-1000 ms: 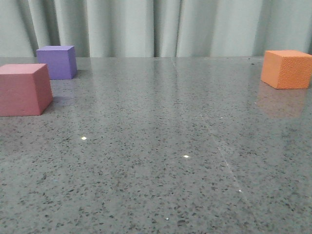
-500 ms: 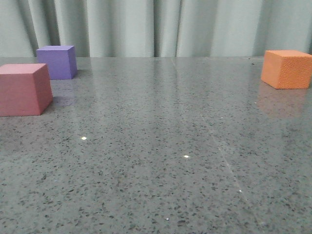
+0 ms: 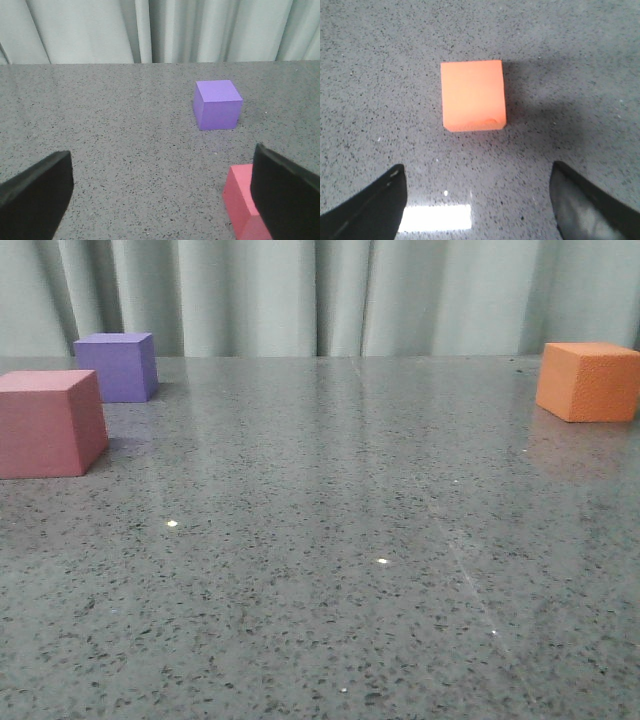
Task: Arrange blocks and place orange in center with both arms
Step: 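Lower the right gripper onto the orange cube and close it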
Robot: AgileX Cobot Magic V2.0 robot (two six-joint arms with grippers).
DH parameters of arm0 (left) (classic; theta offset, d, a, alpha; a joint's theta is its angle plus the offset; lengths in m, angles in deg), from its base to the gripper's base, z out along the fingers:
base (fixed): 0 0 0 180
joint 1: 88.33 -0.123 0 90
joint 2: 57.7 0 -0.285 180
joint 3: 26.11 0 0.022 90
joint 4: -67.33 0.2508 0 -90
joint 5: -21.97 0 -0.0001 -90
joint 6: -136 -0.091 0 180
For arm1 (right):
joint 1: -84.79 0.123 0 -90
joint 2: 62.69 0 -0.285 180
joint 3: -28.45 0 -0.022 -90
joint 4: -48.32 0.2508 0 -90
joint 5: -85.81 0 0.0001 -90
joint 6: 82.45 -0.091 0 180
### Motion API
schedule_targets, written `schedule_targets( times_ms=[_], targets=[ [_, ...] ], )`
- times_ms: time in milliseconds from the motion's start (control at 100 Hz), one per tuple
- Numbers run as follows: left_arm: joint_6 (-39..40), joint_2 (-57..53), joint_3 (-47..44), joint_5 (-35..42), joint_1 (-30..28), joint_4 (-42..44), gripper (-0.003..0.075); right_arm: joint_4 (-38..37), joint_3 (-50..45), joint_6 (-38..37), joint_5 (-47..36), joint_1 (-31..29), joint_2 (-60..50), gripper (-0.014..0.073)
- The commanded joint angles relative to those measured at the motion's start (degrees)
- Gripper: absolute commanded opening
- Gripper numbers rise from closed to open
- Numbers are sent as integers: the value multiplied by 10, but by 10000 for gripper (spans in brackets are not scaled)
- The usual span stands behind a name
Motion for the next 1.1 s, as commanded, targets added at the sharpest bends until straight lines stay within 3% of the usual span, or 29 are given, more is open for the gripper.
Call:
schedule_targets(
  times_ms=[0,280,480,1090],
  targets=[
    [3,5,20,46,0,-7,691,9,63,16,13,0,24,579],
    [3,5,20,46,0,-7,691,32,141,31,45,0,120,579],
    [3,5,20,46,0,-7,691,-7,141,31,45,0,146,579],
    [3,5,20,46,0,-7,691,0,140,31,14,-1,213,579]
  ],
)
